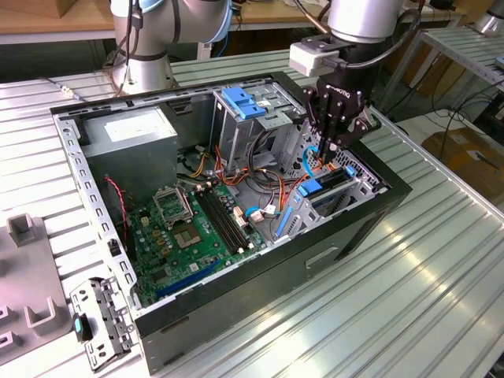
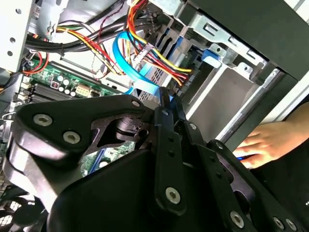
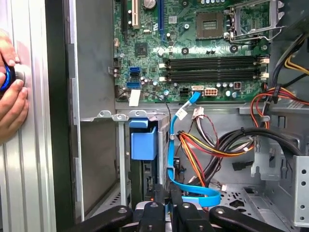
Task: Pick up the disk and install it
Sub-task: 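Insert the second disk wire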
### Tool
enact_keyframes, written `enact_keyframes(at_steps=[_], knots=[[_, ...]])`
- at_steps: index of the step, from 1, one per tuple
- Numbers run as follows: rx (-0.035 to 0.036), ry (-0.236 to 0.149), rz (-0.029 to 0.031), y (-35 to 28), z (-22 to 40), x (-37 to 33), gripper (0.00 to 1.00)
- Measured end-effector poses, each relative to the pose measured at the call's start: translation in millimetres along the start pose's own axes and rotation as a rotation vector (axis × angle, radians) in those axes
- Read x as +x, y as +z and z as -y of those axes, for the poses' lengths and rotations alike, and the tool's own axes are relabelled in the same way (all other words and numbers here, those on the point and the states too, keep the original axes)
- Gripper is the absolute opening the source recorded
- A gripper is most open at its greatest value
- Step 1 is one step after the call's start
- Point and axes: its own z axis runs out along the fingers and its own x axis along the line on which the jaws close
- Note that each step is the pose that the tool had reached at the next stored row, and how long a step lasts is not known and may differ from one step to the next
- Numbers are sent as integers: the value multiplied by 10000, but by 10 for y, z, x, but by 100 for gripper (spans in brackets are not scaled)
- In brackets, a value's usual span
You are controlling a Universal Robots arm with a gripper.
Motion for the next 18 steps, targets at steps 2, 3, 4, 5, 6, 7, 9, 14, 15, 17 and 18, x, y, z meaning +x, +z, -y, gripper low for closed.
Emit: enact_keyframes(at_steps=[2, 3, 4, 5, 6, 7, 9, 14, 15, 17, 18], knots=[[95, 13, 31, 1, -16, 6, 16], [137, 22, 49, 2, -34, 8, 16], [167, 28, 60, 2, -52, 10, 16], [210, 37, 71, 2, -75, 17, 16], [258, 46, 86, 6, -86, 26, 16], [318, 60, 109, 11, -95, 41, 16], [395, 80, 225, 21, -99, 77, 16], [471, 129, 629, 42, -121, 147, 16], [489, 138, 712, 47, -125, 162, 16], [543, 159, 857, 55, -133, 196, 16], [577, 167, 892, 59, -141, 208, 16]])
